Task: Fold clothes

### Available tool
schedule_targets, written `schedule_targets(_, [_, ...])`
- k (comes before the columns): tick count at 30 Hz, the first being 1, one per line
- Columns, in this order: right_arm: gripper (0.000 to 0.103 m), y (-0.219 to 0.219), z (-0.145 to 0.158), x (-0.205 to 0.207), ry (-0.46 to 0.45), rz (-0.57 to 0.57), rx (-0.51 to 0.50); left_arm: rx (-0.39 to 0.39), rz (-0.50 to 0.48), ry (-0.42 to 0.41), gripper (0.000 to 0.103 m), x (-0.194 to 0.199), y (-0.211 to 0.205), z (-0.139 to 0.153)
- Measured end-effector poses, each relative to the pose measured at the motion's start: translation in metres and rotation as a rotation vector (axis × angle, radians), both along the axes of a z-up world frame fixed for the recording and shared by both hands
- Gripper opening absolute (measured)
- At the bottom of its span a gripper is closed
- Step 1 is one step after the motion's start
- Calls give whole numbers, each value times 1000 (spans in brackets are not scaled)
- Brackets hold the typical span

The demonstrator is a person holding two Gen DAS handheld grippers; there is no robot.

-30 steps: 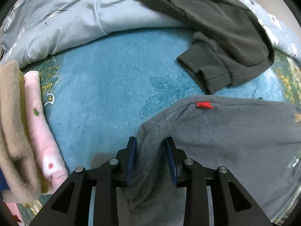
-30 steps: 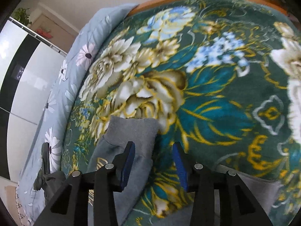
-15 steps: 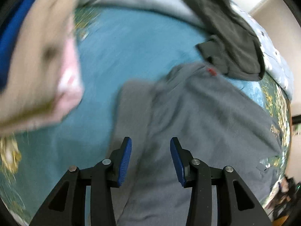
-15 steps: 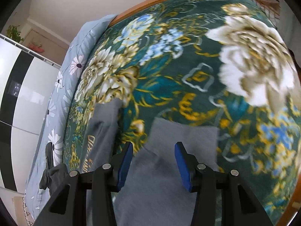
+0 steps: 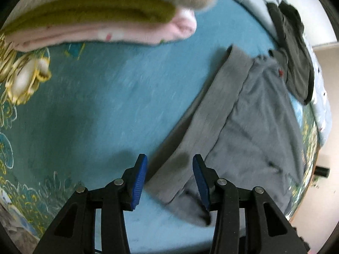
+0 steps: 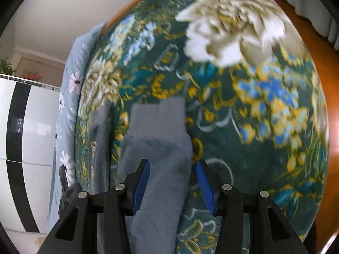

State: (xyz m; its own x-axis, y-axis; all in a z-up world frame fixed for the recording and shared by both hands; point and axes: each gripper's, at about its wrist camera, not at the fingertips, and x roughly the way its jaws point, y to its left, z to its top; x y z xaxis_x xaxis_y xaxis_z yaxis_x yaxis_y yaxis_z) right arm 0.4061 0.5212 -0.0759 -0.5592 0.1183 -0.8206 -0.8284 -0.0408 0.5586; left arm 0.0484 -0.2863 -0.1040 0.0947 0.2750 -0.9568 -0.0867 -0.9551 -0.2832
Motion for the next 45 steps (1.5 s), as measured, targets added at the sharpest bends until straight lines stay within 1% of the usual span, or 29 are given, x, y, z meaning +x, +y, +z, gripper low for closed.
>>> schedule_targets(2, [50, -3, -9, 2, 24, 9, -22, 2, -4, -8, 47, 9, 1, -1])
schedule_targets(4, [50, -3, -17, 2, 44, 19, -41, 13, 0, 2, 50, 16, 3, 0])
schedule_targets(7, [49, -2, -25, 0, 81, 43, -55, 17, 6, 33, 50, 23, 4, 8])
schedule_targets(9, [49, 0, -30, -1, 112, 53, -60, 22, 30, 39, 50, 28, 2, 12])
schedule_targets(11, [49, 3, -34, -4, 148, 59, -66, 9, 64, 26, 50, 35, -3, 12])
schedule_targets(14, [47, 7, -38, -6, 180, 73, -73, 12, 131, -41, 50, 52, -11, 3])
schedule_targets(15, [47, 7, -39, -5, 186, 76, -78, 23, 136, -55, 51, 57, -10, -2])
schedule_targets(19, [37, 9, -43, -2, 198, 82, -104, 70, 130, -102, 51, 78, 2, -23])
schedule_targets(20, [34, 8, -43, -1, 196, 87, -109, 79, 119, -102, 51, 81, 6, -26])
schedule_targets(22, [33, 6, -44, 1, 199, 89, -115, 94, 92, -94, 51, 85, 17, -31])
schedule_targets(27, [32, -5, -49, 7, 227, 60, -135, 100, 58, -85, 49, 82, 31, -35])
schedule_targets(28, [32, -6, -50, 7, 233, 47, -140, 98, 57, -88, 46, 81, 32, -37])
schedule_targets(29, [32, -7, -51, 7, 235, 39, -141, 89, 59, -92, 40, 81, 32, -38])
schedule_targets(30, [32, -7, -51, 6, 234, 35, -142, 78, 61, -95, 36, 82, 31, -40])
schedule_targets(32, [32, -8, -51, 4, 233, 29, -147, 56, 80, -108, 20, 82, 27, -42])
schedule_targets(33, [31, -9, -51, 2, 236, 25, -151, 56, 92, -116, 18, 83, 25, -43])
schedule_targets(34, [30, -9, -52, 0, 237, 21, -157, 64, 108, -123, 11, 84, 22, -43])
schedule_targets(36, [19, -11, -53, -7, 232, 20, -166, 80, 118, -123, 8, 86, 21, -40])
schedule_targets(37, [16, -12, -53, -9, 225, 23, -167, 87, 118, -121, 7, 87, 21, -37])
schedule_targets(38, [10, -13, -52, -12, 216, 28, -165, 97, 120, -118, 6, 88, 21, -33])
schedule_targets(40, [7, -13, -48, -15, 196, 33, -154, 124, 137, -105, 5, 89, 22, -23])
schedule_targets(43, [4, -9, -28, -12, 222, 19, -102, 194, 155, -78, 4, 87, 23, 2])
schedule_targets(45, [3, -8, -12, -10, 247, 31, -62, 246, 135, -31, 4, 84, 25, 26])
